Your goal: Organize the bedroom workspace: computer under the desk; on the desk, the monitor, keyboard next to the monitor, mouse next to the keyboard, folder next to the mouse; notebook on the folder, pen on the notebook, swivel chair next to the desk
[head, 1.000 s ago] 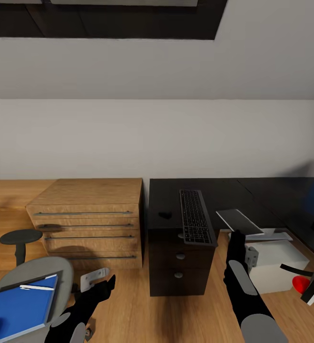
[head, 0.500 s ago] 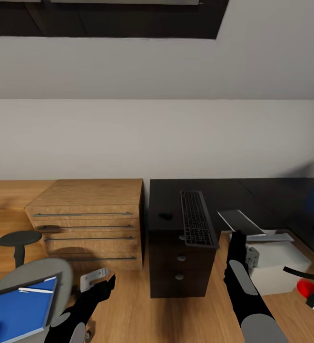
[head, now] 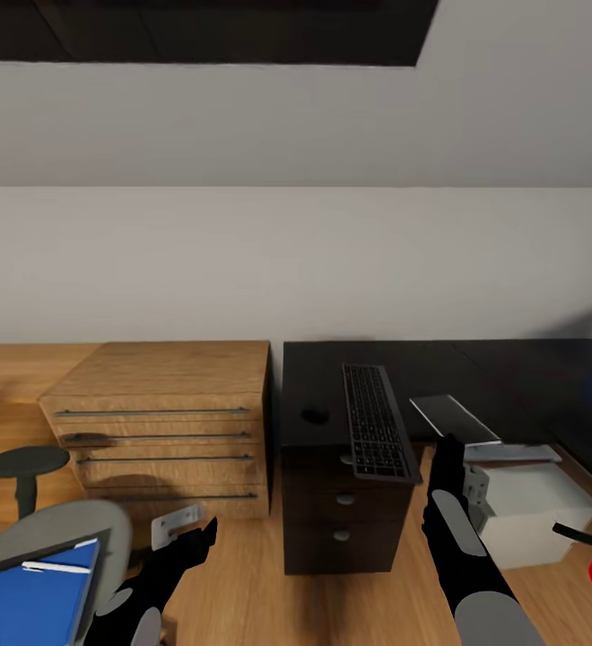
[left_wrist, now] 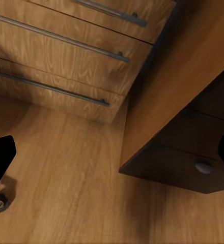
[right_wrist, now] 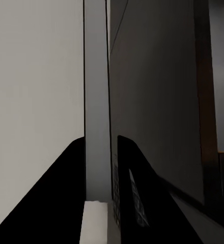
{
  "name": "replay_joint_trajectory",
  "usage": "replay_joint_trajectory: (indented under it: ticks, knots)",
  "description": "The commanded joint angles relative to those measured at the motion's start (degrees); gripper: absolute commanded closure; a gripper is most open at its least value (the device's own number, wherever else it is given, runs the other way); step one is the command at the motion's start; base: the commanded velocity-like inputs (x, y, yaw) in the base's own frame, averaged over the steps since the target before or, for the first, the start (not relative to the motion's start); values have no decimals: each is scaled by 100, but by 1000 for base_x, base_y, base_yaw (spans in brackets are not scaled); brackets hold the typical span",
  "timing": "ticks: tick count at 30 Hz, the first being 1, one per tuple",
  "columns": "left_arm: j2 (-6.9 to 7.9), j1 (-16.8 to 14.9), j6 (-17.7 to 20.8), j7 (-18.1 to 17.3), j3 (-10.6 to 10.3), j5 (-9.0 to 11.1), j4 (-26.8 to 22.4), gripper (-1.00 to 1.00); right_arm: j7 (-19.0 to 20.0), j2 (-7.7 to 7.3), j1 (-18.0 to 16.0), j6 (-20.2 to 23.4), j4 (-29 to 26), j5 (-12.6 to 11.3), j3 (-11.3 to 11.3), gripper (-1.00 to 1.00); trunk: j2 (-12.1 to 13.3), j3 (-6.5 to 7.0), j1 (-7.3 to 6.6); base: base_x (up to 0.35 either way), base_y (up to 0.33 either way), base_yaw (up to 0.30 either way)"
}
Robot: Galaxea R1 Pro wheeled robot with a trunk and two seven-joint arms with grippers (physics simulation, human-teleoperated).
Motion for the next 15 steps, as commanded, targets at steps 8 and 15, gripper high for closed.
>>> replay_joint_trajectory:
  ticks: [8,15]
  knots:
    - [1,-3,19,53,-7,60,-8,-100,44,0,-4,-3,2,-46,-10,100,-3,-6,2,138,0,0]
    - [1,-3,19,53,-7,60,-9,-100,35,0,-5,3,2,-42,-10,100,-3,-6,2,17,0,0]
